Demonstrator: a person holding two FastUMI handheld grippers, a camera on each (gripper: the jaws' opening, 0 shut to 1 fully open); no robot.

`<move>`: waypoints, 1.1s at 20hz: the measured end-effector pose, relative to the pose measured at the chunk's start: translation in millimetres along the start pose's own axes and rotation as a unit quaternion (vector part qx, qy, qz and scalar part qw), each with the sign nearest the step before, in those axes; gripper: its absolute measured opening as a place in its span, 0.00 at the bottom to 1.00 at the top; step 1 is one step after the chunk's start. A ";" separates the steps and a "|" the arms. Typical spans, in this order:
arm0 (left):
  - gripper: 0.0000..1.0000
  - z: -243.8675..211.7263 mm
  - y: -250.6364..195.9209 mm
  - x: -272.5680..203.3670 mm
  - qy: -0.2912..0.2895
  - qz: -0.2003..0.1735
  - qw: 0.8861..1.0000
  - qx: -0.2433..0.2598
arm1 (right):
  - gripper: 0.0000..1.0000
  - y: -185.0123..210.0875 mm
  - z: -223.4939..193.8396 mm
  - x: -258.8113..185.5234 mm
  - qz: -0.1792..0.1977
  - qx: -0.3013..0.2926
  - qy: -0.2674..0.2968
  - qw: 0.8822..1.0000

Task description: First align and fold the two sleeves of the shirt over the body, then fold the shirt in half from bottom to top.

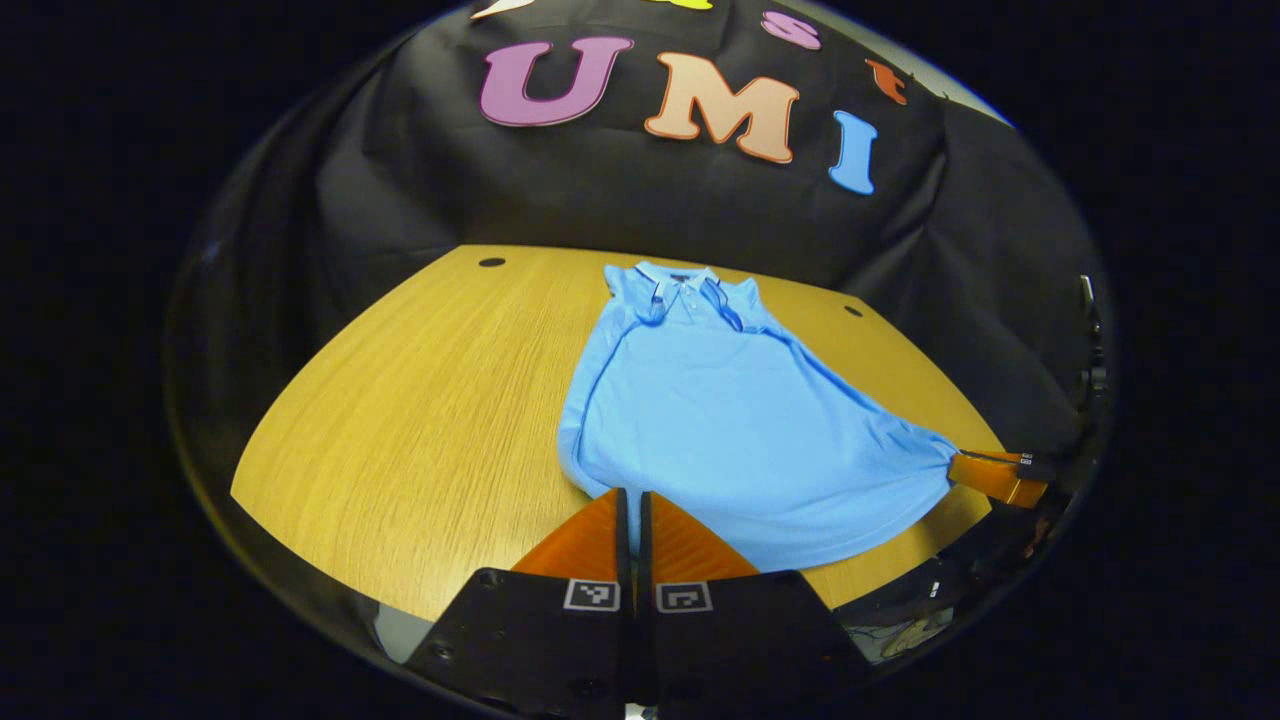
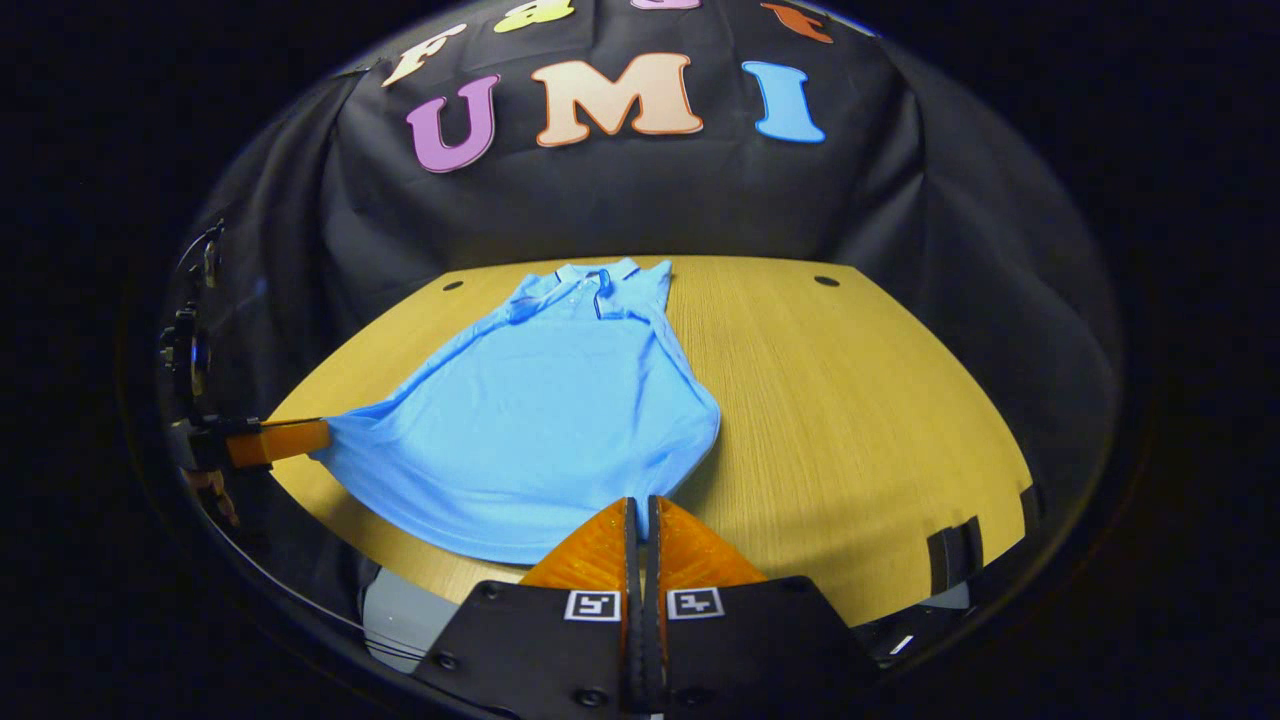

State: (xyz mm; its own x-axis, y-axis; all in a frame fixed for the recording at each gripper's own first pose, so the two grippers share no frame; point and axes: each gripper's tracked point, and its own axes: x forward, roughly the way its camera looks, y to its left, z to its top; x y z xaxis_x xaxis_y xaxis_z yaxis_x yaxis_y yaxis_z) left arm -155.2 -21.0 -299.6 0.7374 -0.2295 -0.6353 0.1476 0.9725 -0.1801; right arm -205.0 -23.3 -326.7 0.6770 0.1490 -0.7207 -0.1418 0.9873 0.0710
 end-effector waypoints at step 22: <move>0.00 256.9 14.5 166.6 -0.079 0.035 0.996 0.029 | 0.02 -12.8 269.9 193.7 0.039 0.005 -0.107 0.993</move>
State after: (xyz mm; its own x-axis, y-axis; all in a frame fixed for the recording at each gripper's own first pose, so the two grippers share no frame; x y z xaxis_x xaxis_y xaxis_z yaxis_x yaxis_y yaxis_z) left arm 139.1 -35.1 -215.1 0.8406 -0.1565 -0.5185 0.1265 0.9876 -0.0930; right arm 122.8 7.6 -281.0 0.8020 0.2330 -0.5500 -0.1937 0.9725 0.1296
